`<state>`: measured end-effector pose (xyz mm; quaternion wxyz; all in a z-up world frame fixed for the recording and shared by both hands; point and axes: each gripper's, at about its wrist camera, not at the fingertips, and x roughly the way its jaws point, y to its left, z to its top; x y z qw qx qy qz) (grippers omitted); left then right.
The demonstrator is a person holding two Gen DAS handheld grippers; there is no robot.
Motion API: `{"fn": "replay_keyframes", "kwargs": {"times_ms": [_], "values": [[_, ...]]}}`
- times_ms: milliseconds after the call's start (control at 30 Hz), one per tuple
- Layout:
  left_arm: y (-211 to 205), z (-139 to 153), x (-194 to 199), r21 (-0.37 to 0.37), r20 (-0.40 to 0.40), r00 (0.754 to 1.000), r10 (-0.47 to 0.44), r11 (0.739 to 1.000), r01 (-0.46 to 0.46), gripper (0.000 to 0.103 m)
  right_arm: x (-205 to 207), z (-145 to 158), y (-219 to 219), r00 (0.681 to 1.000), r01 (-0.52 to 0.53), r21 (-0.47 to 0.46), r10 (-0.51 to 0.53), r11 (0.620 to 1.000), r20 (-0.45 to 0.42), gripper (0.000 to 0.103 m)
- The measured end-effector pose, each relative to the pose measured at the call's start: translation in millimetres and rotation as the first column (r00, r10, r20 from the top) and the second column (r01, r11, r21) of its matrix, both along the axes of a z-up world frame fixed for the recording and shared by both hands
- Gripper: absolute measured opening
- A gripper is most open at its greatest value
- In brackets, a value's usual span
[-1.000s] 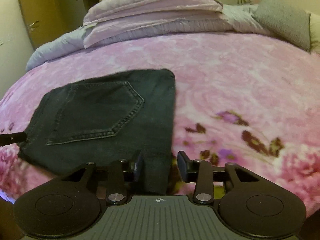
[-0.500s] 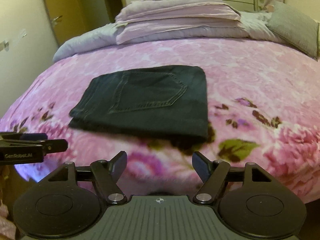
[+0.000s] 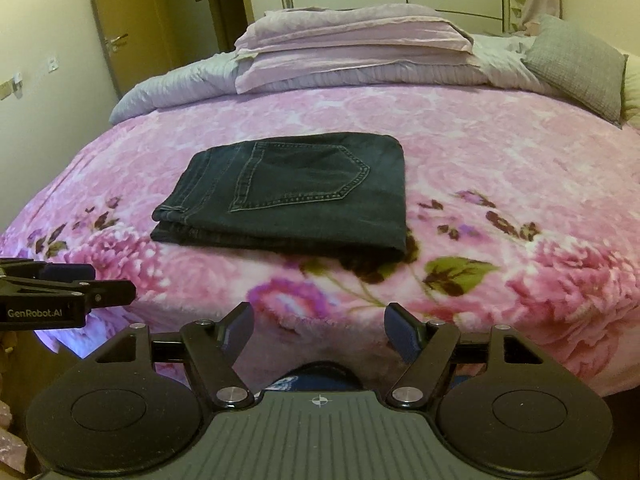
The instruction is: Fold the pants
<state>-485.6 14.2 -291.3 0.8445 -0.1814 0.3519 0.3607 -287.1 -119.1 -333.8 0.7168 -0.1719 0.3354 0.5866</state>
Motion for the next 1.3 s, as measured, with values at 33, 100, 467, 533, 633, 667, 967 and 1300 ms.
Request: {"fn": "replay_keyframes", "kwargs": {"times_ms": [33,100,467,533,633,667,967,1300], "values": [[0.9,-0.5,0.9,-0.002,-0.002,1.0,0.0,1.0,0.0,0.064,0.3,-0.1,0.7,1.0,0.001,-0.001,-0.001,1.0,-0.001,0.069],[2.5,-1.7,2.4,-0.005,-0.002,1.0,-0.002,1.0,0.002,0.064,2.1,-0.5,2.1,1.0,0.001,0.002,-0.001,1.0,-0.005,0.069],[130.4,-18.5,-22.2,-0.151,0.192,0.972,0.136,0.983,-0.107,0.064,69.3,-14.2,36.4,0.984,0.075,0.075,-0.062,0.994,-0.165,0.069],[166.4,-31.6,-25.5,-0.244,0.23,0.956,0.179,0.962,-0.122,0.064,88.3,-20.6,50.6,0.975,0.094,0.081,-0.076,0.992,-0.211,0.069],[214.2,-55.3,-25.0,-0.396,0.28,0.933,0.225,0.913,-0.101,0.064,116.2,-32.8,74.9,0.947,0.138,0.075,-0.11,0.988,-0.303,0.069],[228.1,-64.0,-23.5,-0.43,0.282,0.927,0.248,0.896,-0.109,0.064,125.1,-37.3,82.9,0.934,0.158,0.069,-0.127,0.985,-0.334,0.069],[291.2,-101.8,0.0,-0.59,0.371,0.896,0.244,0.807,0.025,0.064,184.2,-78.5,144.7,0.82,0.147,0.043,-0.097,0.988,-0.564,0.069],[311.8,-114.8,36.4,-0.6,0.414,0.898,0.15,0.787,0.145,0.06,216.2,-96.0,209.6,0.73,-0.045,0.123,0.117,0.991,-0.673,0.064]]}}
